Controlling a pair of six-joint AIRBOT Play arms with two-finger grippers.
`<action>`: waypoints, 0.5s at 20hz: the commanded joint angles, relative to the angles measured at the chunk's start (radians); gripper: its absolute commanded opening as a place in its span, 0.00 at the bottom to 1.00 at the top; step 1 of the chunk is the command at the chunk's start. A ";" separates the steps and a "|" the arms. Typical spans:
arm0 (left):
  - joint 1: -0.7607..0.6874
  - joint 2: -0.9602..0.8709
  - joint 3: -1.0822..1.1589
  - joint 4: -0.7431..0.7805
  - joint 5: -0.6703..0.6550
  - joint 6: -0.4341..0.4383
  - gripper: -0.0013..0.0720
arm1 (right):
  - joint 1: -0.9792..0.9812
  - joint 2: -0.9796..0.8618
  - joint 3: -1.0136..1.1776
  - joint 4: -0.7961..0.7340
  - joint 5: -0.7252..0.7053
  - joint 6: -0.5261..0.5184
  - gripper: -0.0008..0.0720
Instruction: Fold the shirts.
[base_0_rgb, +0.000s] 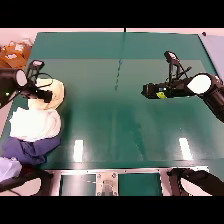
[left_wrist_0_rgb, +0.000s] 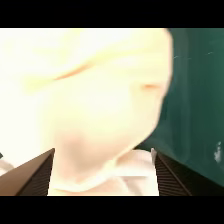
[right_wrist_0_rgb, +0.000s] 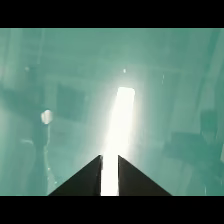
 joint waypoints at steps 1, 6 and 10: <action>0.027 -0.136 0.000 0.040 0.015 0.058 1.00 | 0.000 -0.002 0.000 -0.001 -0.059 0.000 0.20; 0.018 -0.174 0.063 0.028 0.053 0.057 0.04 | 0.000 -0.003 0.000 -0.001 -0.067 0.000 0.21; -0.042 -0.131 0.325 -0.069 -0.145 0.058 0.04 | -0.034 0.005 0.009 -0.001 -0.015 0.000 0.20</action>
